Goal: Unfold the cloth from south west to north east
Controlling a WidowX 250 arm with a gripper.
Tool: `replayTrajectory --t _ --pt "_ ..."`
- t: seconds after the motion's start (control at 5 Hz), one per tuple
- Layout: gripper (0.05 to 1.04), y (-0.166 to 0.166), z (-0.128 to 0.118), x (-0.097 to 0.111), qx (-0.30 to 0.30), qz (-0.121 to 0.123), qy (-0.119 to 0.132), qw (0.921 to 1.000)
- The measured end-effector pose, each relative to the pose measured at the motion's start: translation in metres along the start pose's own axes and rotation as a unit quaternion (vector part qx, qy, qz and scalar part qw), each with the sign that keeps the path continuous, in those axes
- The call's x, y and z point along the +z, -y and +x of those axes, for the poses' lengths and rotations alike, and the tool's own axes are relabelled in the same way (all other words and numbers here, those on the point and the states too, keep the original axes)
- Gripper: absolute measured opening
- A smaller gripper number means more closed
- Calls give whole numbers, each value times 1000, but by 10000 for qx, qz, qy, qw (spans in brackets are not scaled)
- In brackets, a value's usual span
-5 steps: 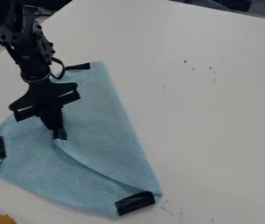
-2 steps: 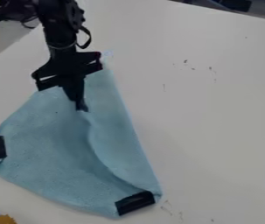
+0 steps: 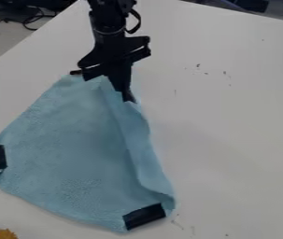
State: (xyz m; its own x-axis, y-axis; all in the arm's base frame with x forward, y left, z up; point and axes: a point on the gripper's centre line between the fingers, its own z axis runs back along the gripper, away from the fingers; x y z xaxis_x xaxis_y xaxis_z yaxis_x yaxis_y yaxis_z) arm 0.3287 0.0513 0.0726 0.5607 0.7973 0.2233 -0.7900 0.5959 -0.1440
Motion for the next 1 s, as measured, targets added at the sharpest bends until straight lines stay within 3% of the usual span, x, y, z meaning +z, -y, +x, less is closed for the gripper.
replayTrajectory --t 0.6,1.0 --pt "54 67 -17 -15 -714 -62 -370 9967" --pt "54 90 -16 -31 -912 -170 -547 9942"
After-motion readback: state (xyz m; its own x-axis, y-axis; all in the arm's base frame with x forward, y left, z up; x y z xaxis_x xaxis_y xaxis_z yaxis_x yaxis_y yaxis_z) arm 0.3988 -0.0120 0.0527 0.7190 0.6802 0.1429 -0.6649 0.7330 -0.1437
